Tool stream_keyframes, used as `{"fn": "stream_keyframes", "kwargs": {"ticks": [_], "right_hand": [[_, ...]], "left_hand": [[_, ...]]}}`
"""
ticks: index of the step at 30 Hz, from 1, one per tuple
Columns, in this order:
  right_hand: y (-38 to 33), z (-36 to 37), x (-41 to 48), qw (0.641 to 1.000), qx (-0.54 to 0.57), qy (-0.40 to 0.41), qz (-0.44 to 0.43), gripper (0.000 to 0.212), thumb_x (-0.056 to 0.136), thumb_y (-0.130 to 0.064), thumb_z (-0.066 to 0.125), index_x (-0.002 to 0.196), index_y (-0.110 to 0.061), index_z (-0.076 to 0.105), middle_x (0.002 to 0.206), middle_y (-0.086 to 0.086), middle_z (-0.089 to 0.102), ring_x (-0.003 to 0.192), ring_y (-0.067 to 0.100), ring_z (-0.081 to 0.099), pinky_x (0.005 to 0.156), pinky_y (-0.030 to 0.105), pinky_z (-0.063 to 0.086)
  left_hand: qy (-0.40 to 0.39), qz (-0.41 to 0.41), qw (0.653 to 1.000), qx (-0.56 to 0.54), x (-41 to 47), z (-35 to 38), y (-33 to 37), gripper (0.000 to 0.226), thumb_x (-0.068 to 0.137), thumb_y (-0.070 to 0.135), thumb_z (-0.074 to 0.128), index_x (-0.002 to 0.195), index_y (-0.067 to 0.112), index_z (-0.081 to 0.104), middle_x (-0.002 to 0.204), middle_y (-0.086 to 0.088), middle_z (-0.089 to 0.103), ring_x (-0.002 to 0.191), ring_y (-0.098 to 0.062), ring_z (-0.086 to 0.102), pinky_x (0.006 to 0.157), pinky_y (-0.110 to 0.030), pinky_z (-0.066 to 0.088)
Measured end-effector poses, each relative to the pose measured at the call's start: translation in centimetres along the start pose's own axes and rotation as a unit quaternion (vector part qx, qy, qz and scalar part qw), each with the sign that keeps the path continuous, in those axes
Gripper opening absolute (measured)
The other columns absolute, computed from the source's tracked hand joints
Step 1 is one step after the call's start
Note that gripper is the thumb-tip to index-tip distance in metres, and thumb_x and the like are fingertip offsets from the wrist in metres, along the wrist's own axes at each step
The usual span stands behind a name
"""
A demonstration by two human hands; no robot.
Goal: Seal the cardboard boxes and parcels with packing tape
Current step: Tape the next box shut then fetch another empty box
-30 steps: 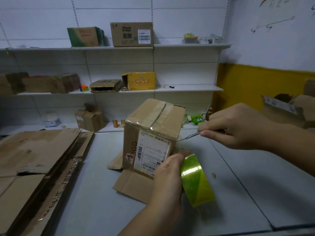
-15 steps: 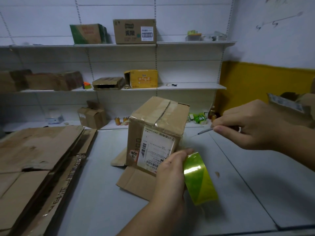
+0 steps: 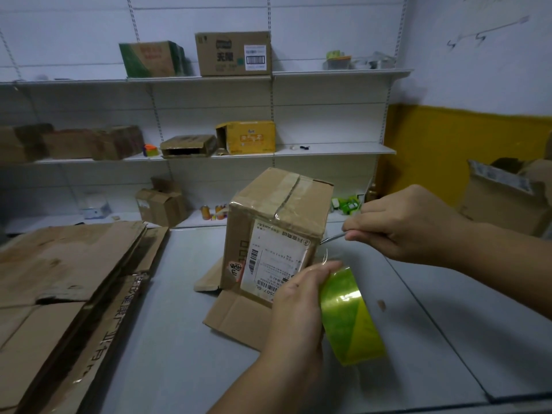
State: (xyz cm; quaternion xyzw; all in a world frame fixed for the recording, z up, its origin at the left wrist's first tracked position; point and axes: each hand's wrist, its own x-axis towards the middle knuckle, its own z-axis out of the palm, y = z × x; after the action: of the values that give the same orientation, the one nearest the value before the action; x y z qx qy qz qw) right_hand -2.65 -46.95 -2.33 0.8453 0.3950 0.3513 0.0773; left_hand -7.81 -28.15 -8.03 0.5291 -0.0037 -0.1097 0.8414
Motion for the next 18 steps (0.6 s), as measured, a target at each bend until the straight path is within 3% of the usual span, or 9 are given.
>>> {"fn": "stream_keyframes", "kwargs": {"ticks": [3, 7, 12, 16, 18], "right_hand": [[0.5, 0.3, -0.3, 1.000, 0.003, 0.005, -0.001, 0.044, 0.100, -0.043, 0.039, 0.086, -0.018, 0.073, 0.067, -0.001, 0.066, 0.052, 0.020, 0.061, 0.038, 0.030, 0.043], [0.7, 0.5, -0.5, 1.000, 0.004, -0.005, -0.003, 0.046, 0.100, -0.044, 0.036, 0.085, -0.019, 0.072, 0.068, -0.002, 0.066, 0.052, 0.018, 0.060, 0.039, 0.028, 0.043], [1.9, 0.5, -1.7, 0.997, -0.051, -0.049, 0.025, 0.055, 0.100, -0.046, 0.026, 0.076, -0.024, 0.071, 0.058, -0.007, 0.060, 0.042, 0.015, 0.053, 0.040, 0.020, 0.024], [0.8, 0.8, -3.0, 0.995, 0.029, -0.052, 0.081, 0.057, 0.100, -0.051, 0.023, 0.076, -0.023, 0.066, 0.060, -0.008, 0.059, 0.045, 0.014, 0.052, 0.038, 0.026, 0.035], [-0.2, 1.1, -3.5, 0.985, 0.085, -0.029, 0.150, 0.053, 0.099, -0.056, 0.020, 0.074, -0.028, 0.056, 0.059, -0.008, 0.054, 0.048, 0.010, 0.047, 0.044, 0.025, 0.030]], "left_hand": [[-0.012, -0.007, 1.000, -0.007, -0.2, -0.1, 0.2, 0.023, 0.085, 0.014, 0.057, 0.074, 0.015, 0.077, 0.076, -0.009, 0.069, 0.067, -0.018, 0.062, 0.062, -0.028, 0.047], [-0.029, -0.003, 1.000, 0.001, -0.7, -0.4, 0.8, 0.010, 0.064, 0.021, 0.072, 0.071, 0.017, 0.077, 0.076, -0.007, 0.070, 0.073, -0.021, 0.062, 0.069, -0.033, 0.046], [-0.052, -0.009, 0.998, 0.016, -1.4, -0.9, 0.5, 0.029, 0.083, 0.007, 0.057, 0.062, 0.013, 0.076, 0.067, -0.007, 0.070, 0.058, -0.013, 0.065, 0.052, -0.020, 0.049], [-0.048, -0.007, 0.999, 0.019, -1.4, -1.2, -0.1, 0.007, 0.066, 0.011, 0.071, 0.068, 0.008, 0.077, 0.071, -0.006, 0.072, 0.060, -0.012, 0.066, 0.052, -0.016, 0.050], [-0.054, -0.003, 0.998, 0.020, -1.2, -1.4, -0.4, 0.006, 0.068, 0.012, 0.072, 0.069, 0.008, 0.077, 0.071, -0.006, 0.072, 0.059, -0.011, 0.065, 0.052, -0.016, 0.050]]}}
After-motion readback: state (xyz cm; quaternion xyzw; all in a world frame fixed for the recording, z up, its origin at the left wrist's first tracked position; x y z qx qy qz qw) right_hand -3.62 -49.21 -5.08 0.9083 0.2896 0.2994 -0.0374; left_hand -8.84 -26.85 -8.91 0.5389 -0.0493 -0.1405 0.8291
